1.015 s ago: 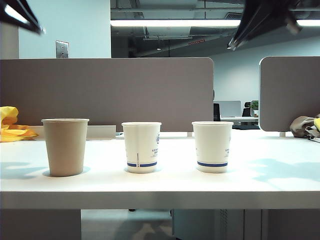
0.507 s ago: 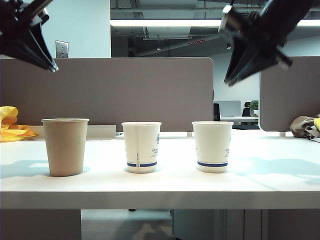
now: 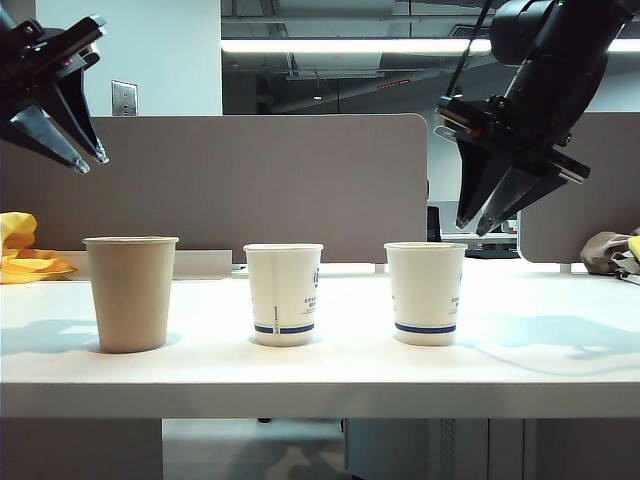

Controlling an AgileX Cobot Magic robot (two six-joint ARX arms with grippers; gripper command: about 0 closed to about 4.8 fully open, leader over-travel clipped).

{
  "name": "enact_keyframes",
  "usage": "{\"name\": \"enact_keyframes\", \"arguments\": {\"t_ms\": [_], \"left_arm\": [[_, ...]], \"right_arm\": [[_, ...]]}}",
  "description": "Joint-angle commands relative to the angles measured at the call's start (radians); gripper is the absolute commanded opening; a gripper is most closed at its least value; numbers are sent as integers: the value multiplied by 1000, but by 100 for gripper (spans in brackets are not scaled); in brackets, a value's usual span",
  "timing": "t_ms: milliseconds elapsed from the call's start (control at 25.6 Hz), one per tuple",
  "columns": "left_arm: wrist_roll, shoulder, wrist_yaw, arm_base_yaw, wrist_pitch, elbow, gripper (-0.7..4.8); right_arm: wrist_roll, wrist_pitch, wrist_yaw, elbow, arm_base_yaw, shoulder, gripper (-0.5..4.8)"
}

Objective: Pick up all the paper cups on the table one by one and stack them together.

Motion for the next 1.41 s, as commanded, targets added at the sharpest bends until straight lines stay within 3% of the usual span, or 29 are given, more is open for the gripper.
{"name": "enact_keyframes", "arguments": {"t_ms": [39, 312, 625, 664, 820, 1015, 1093, 1210, 1405], "left_arm": [[6, 23, -4, -1, -9, 3, 114], [10, 51, 7, -1, -14, 3, 122], [-1, 51, 169, -2, 7, 3, 122], [-4, 51, 179, -2, 6, 3, 122], [-27, 51, 235, -2, 6, 3, 122], [-27, 51, 277, -2, 7, 3, 122], [-27, 51, 295, -2, 8, 3, 122], [-27, 51, 317, -2, 29, 3, 122], [-28, 51, 317, -2, 42, 3, 120]], "right_arm": [[-4, 4, 3, 4, 0, 9, 119], [-3, 5, -29, 4, 0, 39, 119], [8, 5, -71, 3, 3, 84, 113], [11, 5, -76, 3, 10, 97, 73], [11, 15, -81, 4, 18, 119, -3], [10, 10, -75, 27, 26, 121, -3], [10, -56, -39, 109, 26, 119, -3], [16, -127, -80, 276, 46, 111, -3], [34, -138, -34, 476, 180, 117, -3]]}}
